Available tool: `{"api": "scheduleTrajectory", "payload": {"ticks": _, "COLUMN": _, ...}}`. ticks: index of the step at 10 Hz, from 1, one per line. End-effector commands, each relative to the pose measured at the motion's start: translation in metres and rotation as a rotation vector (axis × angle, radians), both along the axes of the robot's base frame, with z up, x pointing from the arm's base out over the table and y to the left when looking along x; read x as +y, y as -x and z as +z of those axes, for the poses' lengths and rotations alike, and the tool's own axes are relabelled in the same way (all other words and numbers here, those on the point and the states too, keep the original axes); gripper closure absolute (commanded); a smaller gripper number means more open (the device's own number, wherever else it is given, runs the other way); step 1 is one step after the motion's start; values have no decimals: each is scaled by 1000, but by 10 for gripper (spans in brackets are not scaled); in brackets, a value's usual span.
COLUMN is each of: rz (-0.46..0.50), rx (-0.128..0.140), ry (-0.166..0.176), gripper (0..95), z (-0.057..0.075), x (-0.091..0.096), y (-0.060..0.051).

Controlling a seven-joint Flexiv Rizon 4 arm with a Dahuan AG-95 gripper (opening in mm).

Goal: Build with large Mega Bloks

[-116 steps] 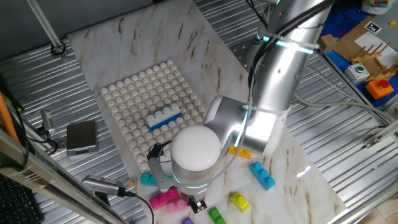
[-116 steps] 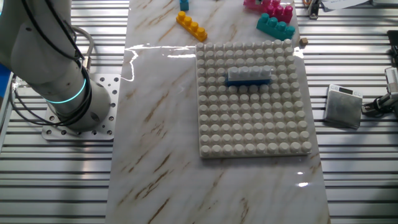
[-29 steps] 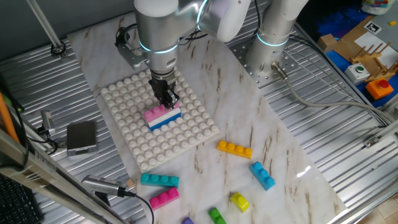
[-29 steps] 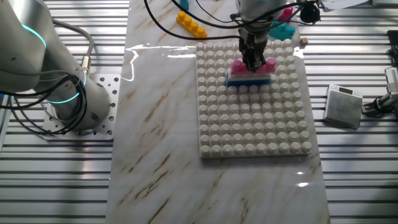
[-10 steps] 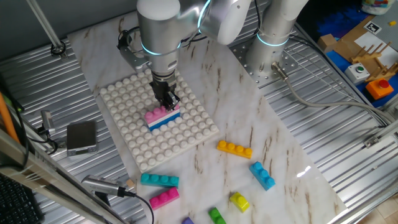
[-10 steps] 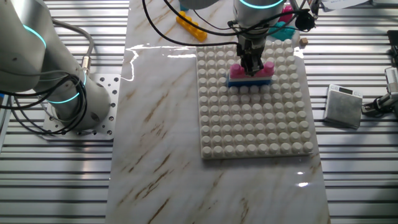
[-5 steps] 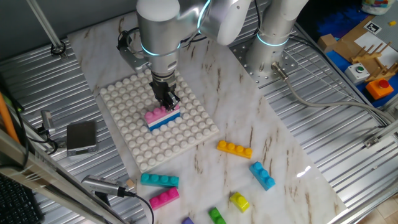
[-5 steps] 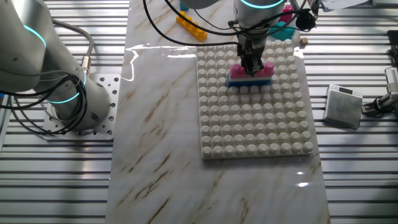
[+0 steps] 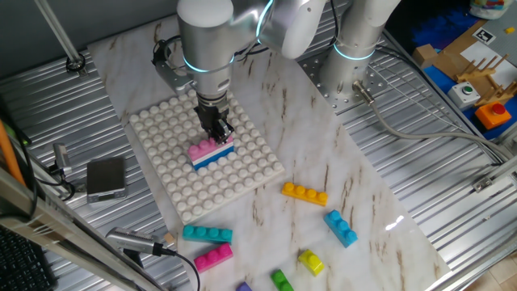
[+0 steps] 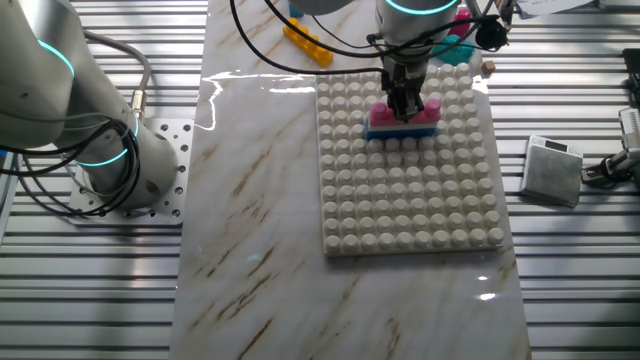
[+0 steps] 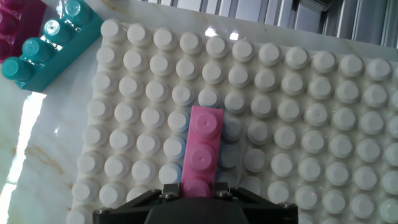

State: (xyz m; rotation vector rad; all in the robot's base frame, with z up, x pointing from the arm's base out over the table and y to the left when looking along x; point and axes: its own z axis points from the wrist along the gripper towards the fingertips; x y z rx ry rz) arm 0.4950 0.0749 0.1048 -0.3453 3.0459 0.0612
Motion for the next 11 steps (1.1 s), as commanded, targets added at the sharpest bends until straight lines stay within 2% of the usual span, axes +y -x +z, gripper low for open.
{"api": "scheduleTrajectory", "payload": {"ticks": 1, "rz": 6, "rx": 0, "ry": 3, "gripper": 950, "z": -9, "x": 0, "y": -1}}
{"api": "scheduleTrajectory", "payload": {"ticks": 6, "rz": 10, "rx": -3, "ry": 4, "gripper": 950, "z": -12, "x": 2, "y": -1}}
{"api": "scheduleTrajectory", "payload": {"ticks": 8, "rz": 30, "rx": -4, "ry": 32, "gripper": 950, "z": -13, "x": 2, "y": -2}}
{"api": "scheduleTrajectory", "payload": {"ticks": 11, "rz": 31, "rx": -1, "ry": 40, "gripper": 950, "z": -13, "x": 2, "y": -2}}
